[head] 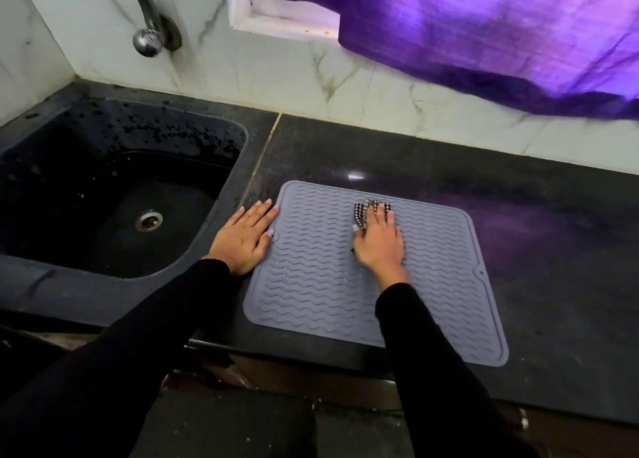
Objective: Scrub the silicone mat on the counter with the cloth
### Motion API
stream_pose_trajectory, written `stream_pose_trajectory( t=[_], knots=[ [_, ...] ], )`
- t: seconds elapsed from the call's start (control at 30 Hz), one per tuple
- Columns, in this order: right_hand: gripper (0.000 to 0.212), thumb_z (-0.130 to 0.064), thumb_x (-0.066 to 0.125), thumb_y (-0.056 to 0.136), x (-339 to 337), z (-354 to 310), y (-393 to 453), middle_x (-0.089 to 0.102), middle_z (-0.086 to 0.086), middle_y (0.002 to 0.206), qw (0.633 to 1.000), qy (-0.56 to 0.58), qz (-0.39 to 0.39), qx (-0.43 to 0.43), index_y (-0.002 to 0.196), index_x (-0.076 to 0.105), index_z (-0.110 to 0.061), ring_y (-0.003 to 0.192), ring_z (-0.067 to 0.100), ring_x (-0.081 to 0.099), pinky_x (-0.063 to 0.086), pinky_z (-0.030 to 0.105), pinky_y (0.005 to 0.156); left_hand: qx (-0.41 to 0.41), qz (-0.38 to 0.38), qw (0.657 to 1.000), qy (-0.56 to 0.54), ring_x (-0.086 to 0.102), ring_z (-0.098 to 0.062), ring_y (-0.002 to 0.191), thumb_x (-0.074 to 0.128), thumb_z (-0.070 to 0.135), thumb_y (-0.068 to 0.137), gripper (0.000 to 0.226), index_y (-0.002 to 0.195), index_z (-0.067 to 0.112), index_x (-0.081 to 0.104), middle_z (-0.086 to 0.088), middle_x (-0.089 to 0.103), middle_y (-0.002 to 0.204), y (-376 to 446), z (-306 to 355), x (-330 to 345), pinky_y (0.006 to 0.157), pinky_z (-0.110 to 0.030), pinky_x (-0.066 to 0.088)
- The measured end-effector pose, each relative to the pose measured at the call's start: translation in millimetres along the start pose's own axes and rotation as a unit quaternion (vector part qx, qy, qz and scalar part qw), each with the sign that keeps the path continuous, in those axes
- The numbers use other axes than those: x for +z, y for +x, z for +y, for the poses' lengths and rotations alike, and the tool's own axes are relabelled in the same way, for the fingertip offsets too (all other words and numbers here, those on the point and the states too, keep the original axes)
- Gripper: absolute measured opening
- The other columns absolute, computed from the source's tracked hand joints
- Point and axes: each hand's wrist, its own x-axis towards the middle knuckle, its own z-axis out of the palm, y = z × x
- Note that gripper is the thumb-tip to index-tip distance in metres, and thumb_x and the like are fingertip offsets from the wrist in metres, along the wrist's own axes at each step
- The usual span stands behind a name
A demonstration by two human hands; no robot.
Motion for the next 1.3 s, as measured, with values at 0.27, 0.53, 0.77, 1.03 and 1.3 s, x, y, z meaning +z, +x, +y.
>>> stream_pose_trajectory(
  t=[0.27,0.53,0.77,1.03,1.3],
  knots=[
    [0.053,-0.035,0.039,0.096,4.9,13.2,5.1,0.015,-0.003,0.157,0.999,0.015,0.022,-0.02,0.146,0.026,-0.023,0.145,0.017,0.011,0.016,0.037,0.117,0.008,-0.005,1.0,-0.002,0.006,-0.008,0.143,0.001,0.051,0.086,0.068,0.148,0.024,0.012,0.005,0.012,0.156,0.9,-4.0,3.0,0.115,-0.028,-0.003],
    [0.035,-0.019,0.042,0.098,-30.9,15.2,17.6,0.056,0.012,0.131,0.768,0.615,0.044,0.176,0.13,0.051,-0.006,0.118,0.023,0.054,0.042,0.027,0.091,0.006,-0.002,1.0,-0.007,0.008,-0.01,0.143,0.0,0.052,0.084,0.071,0.148,0.024,0.014,0.004,0.014,0.156,0.0,-2.3,1.1,0.115,-0.028,0.0],
    [0.054,-0.038,0.029,0.099,16.6,-14.5,-54.0,0.003,0.0,0.157,0.998,0.035,0.018,-0.057,0.148,0.015,-0.02,0.145,0.018,-0.004,-0.004,0.038,0.118,0.01,0.002,1.0,-0.006,0.008,-0.01,0.143,-0.001,0.051,0.084,0.072,0.148,0.023,0.014,0.004,0.013,0.156,0.6,-3.5,2.0,0.115,-0.029,0.0],
    [0.059,-0.041,0.025,0.098,25.1,-9.8,-41.4,-0.006,-0.001,0.158,0.998,-0.013,-0.021,-0.065,0.15,0.005,-0.02,0.145,0.013,-0.009,-0.005,0.034,0.118,0.011,0.01,1.0,-0.002,0.009,-0.011,0.144,-0.001,0.05,0.085,0.07,0.148,0.022,0.014,0.004,0.014,0.156,0.8,-4.1,5.1,0.116,-0.03,0.001],
    [0.045,-0.031,0.029,0.101,2.7,-14.6,-34.8,0.018,-0.01,0.152,0.959,0.28,-0.04,0.004,0.145,0.028,-0.02,0.142,0.007,0.013,0.009,0.03,0.117,0.008,0.001,1.0,-0.006,0.011,-0.011,0.143,0.0,0.052,0.083,0.073,0.147,0.023,0.016,0.003,0.016,0.155,-0.7,-2.4,0.8,0.116,-0.032,0.005]
  ],
)
